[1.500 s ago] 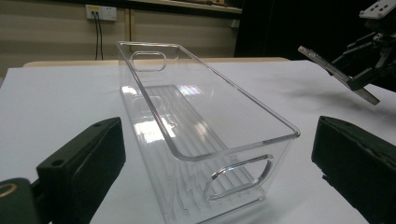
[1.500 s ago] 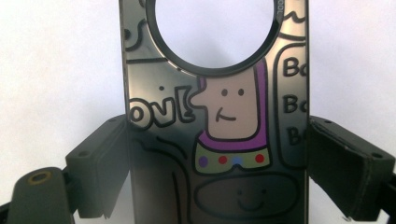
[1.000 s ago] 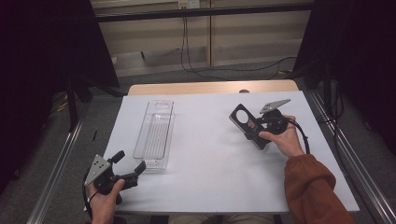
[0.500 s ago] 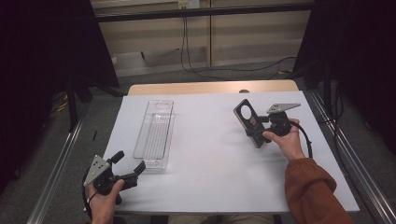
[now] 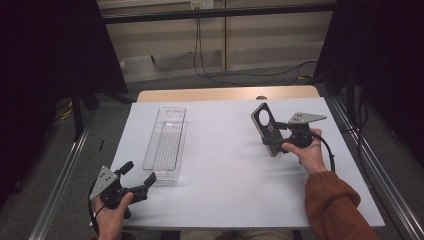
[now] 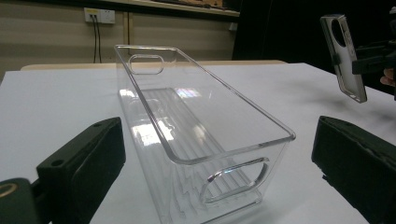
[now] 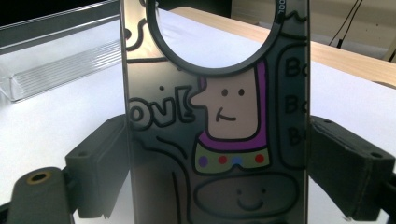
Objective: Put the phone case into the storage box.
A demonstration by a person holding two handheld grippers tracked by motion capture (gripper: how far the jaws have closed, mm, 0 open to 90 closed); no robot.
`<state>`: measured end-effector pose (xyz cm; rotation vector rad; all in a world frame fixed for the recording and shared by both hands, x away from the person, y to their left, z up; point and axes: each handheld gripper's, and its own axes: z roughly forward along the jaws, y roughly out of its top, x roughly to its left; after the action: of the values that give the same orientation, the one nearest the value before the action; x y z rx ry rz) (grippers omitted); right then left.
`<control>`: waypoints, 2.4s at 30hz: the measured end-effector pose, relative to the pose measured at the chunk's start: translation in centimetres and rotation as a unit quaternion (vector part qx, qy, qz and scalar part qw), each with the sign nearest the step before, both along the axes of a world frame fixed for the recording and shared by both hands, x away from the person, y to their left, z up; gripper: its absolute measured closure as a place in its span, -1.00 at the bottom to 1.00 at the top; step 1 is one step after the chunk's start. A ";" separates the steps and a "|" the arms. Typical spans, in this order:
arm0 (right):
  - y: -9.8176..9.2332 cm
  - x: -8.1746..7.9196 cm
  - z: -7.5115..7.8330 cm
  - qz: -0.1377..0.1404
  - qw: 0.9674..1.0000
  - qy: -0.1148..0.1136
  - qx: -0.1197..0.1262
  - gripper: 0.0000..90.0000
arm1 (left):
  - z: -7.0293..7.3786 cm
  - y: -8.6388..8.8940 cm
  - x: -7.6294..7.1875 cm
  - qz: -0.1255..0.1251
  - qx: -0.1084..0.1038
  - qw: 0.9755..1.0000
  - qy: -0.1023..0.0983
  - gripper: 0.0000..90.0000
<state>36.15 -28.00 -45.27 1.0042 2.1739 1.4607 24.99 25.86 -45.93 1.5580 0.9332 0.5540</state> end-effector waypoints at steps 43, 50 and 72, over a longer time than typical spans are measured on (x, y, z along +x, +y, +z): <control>2.8 -7.2 0.4 0.086 0.995 -0.020 0.046 -0.74 | 1.2 -2.6 0.9 -0.146 0.024 0.989 -0.010 -0.87; 3.8 -7.5 0.4 0.107 0.993 -0.024 0.043 -0.74 | 1.5 -3.9 1.0 -0.167 0.022 0.985 -0.018 -0.88; 5.2 -8.0 0.4 0.131 0.990 -0.023 0.050 -0.74 | 2.0 -8.6 1.4 -0.242 0.007 0.970 -0.027 -0.93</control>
<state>28.12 -22.82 -44.83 0.7263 2.2873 1.7050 26.39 17.28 -43.95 1.6988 0.4786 0.2532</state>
